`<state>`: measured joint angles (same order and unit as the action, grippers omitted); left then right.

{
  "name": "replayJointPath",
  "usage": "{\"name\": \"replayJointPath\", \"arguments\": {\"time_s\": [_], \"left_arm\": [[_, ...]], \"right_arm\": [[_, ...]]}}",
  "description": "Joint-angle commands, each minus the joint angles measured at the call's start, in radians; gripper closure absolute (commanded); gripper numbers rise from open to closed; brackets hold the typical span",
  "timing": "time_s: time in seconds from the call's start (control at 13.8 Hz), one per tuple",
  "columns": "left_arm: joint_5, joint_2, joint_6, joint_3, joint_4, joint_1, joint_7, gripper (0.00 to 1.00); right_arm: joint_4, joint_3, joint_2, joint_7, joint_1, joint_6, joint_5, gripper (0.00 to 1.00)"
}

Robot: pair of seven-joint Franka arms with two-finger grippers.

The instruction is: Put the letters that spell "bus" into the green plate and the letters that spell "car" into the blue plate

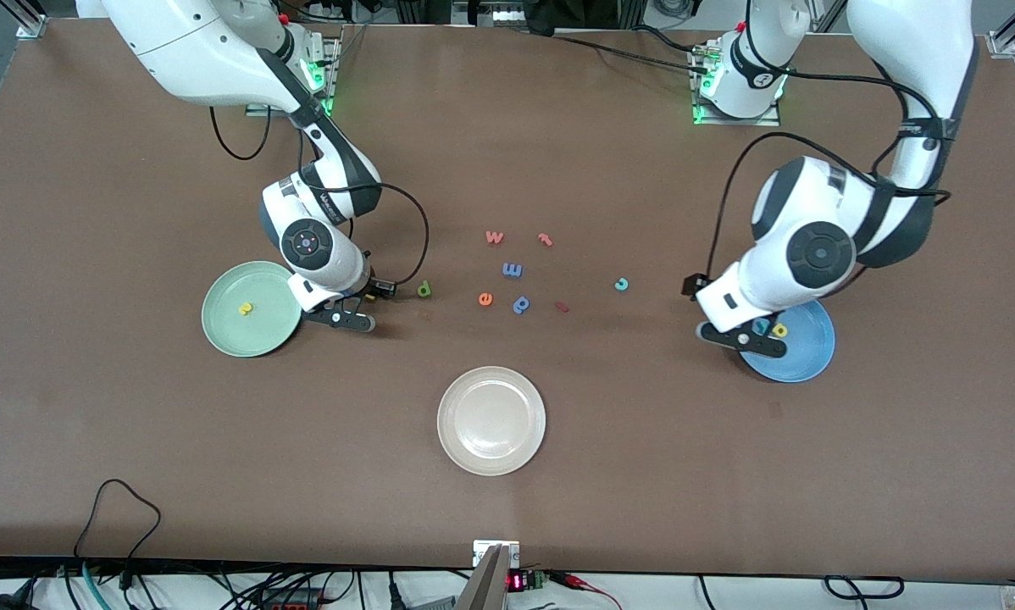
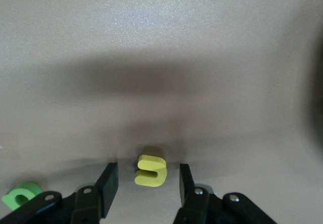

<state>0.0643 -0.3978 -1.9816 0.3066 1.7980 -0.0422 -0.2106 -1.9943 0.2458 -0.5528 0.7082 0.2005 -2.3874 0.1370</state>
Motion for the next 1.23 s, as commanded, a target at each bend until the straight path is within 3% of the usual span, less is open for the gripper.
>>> {"name": "replayJointPath", "arguments": {"time_s": [0.0, 0.14, 0.29, 0.51, 0.65, 0.8, 0.87, 1.01, 1.16], "left_arm": [[-0.032, -0.048, -0.057, 0.060, 0.003, -0.043, -0.259, 0.00], [-0.032, -0.081, -0.097, 0.059, 0.004, -0.105, -0.401, 0.00], [-0.026, -0.093, -0.198, 0.058, 0.071, -0.120, -0.478, 0.00], [0.058, -0.092, -0.319, 0.059, 0.171, -0.123, -0.467, 0.00], [0.111, -0.098, -0.448, 0.060, 0.257, -0.111, -0.469, 0.08], [0.111, -0.122, -0.566, 0.059, 0.311, -0.111, -0.480, 0.18], [0.112, -0.131, -0.585, 0.059, 0.319, -0.117, -0.481, 0.21], [0.120, -0.131, -0.585, 0.059, 0.322, -0.116, -0.480, 0.40], [0.120, -0.133, -0.585, 0.057, 0.322, -0.116, -0.480, 0.51]], "right_arm": [[-0.018, 0.003, 0.005, 0.002, -0.004, -0.024, 0.004, 0.48], [-0.018, 0.003, 0.001, 0.002, -0.006, -0.027, 0.004, 0.54], [-0.018, 0.003, 0.001, 0.002, -0.006, -0.032, 0.004, 0.62], [-0.018, 0.003, 0.001, 0.002, -0.010, -0.032, 0.004, 0.88], [-0.018, 0.003, 0.002, 0.001, -0.012, -0.030, 0.004, 1.00], [-0.017, 0.003, 0.007, -0.010, -0.019, -0.027, 0.006, 1.00], [-0.015, 0.003, 0.014, -0.031, -0.024, -0.023, 0.006, 1.00], [-0.017, 0.003, 0.072, -0.131, -0.074, -0.016, 0.006, 1.00], [-0.017, 0.004, 0.118, -0.231, -0.145, 0.075, 0.006, 1.00]]}}
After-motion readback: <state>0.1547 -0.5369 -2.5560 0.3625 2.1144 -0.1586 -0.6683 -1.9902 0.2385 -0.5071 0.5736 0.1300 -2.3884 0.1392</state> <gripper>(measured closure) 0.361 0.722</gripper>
